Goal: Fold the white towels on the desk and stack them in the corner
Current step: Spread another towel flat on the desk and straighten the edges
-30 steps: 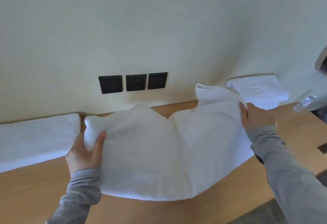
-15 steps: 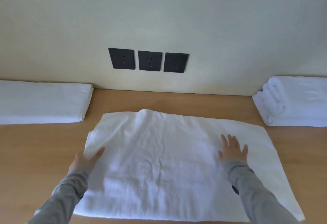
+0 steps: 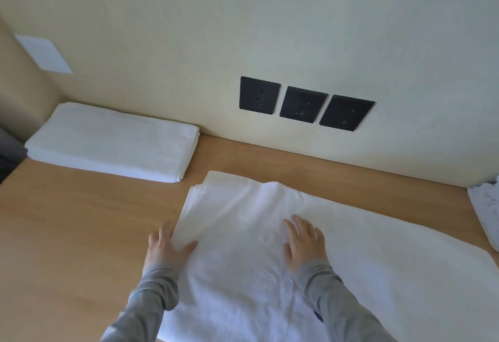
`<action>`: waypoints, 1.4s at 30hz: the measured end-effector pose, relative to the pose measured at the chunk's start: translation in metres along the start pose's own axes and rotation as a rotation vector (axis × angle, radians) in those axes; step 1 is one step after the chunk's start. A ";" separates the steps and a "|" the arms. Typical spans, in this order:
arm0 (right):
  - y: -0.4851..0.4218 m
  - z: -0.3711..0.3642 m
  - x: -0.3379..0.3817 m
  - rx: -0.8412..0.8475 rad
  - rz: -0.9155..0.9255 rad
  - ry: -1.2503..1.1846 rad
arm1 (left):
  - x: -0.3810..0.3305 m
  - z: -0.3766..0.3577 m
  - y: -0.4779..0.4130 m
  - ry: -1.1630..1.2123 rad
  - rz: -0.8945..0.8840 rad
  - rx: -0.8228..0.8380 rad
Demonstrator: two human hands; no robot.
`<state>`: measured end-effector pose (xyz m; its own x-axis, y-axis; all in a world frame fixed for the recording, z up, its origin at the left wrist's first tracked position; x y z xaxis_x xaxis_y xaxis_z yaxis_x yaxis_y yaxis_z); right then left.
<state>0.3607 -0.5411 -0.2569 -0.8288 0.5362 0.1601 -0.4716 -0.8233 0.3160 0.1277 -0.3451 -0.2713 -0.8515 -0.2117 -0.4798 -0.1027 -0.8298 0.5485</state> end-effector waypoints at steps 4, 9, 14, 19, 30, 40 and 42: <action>-0.043 0.032 0.030 -0.112 0.108 -0.047 | -0.033 0.000 -0.023 0.033 -0.033 0.131; -0.114 0.051 0.076 -0.086 0.163 -0.223 | -0.066 -0.007 -0.050 0.167 -0.007 0.192; -0.166 0.044 0.109 0.096 0.128 -0.437 | -0.083 -0.011 -0.075 0.453 0.076 0.251; -0.185 0.054 0.113 0.093 0.053 -0.442 | -0.091 -0.012 -0.089 0.536 0.154 0.278; -0.126 0.089 0.114 -0.177 0.309 -0.758 | -0.123 -0.005 -0.085 0.682 0.156 0.456; -0.121 0.106 0.123 -0.281 0.257 -0.784 | -0.132 0.002 -0.044 0.760 -0.018 0.489; -0.117 0.104 0.121 -0.293 0.242 -0.795 | -0.129 0.004 -0.039 0.762 -0.051 0.525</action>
<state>0.3469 -0.3599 -0.1769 -0.5126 0.2224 0.8293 -0.4592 -0.8871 -0.0459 0.2395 -0.2832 -0.2280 -0.2903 -0.6185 -0.7302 -0.5091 -0.5463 0.6651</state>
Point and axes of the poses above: each hand's wrist, its own y-axis away from the middle knuckle, its own z-axis out of the back of the hand, x = y × z, the point moved 6 cm from there along -y, towards the middle knuckle, and after that the axes turned 10 degrees about z, right-handed, at the moved point
